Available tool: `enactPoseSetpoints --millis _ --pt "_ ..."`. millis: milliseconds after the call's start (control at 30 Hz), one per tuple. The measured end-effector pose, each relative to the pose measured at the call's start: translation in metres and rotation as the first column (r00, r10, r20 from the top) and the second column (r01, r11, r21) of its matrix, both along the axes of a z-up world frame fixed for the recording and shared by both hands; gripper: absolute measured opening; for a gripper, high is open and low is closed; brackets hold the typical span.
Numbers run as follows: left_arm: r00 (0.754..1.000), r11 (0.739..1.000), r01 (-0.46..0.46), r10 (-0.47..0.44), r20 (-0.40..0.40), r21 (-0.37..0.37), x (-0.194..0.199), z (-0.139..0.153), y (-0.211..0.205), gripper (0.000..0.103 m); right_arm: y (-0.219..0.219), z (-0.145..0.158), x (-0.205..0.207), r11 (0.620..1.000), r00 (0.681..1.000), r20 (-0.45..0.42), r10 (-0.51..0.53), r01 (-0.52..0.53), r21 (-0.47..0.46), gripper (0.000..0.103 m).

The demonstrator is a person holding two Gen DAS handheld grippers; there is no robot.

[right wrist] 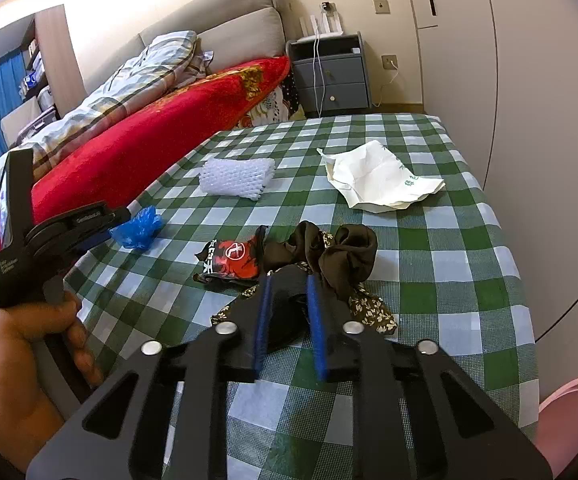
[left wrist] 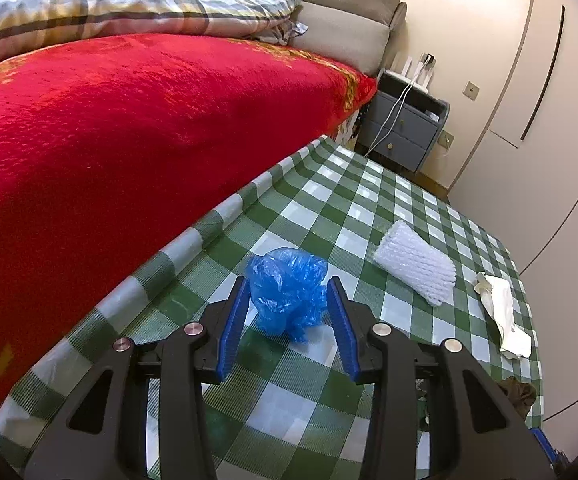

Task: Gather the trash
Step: 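Grasp the blue plastic bag with the left gripper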

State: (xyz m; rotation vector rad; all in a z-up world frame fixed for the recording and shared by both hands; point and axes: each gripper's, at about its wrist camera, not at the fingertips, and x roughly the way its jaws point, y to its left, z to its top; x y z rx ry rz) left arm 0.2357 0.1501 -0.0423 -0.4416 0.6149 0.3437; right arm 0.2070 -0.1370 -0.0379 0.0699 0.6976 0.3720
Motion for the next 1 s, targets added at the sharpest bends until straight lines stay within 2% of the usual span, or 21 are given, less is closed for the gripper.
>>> enactPoseSetpoints --millis 67,167,200,500,1000 --pt "1.000 1.000 0.003 -0.003 -0.010 -0.013 0.003 -0.003 0.002 0.035 0.000 -0.001 0.000 1.000 1.000 0.001 0.003 -0.003 0.000 0.009" --pt "1.000 0.999 0.016 -0.017 -0.026 -0.028 0.006 -0.006 0.004 0.008 -0.001 0.000 -0.001 1.000 1.000 0.002 0.003 -0.003 0.010 0.004" --pt "0.999 0.999 0.018 -0.019 -0.029 -0.026 0.006 -0.006 0.004 0.003 -0.001 0.001 -0.001 1.000 1.000 0.004 0.005 -0.005 0.011 0.003" --pt "0.997 0.997 0.078 -0.078 0.002 0.010 -0.008 0.016 -0.014 0.002 0.001 0.025 -0.018 0.999 0.997 0.067 0.035 -0.036 0.007 0.002" --pt "0.980 0.975 0.189 -0.195 0.046 0.115 -0.079 0.063 -0.048 0.002 -0.013 0.086 -0.084 1.000 0.983 0.182 0.028 -0.026 -0.010 0.002"
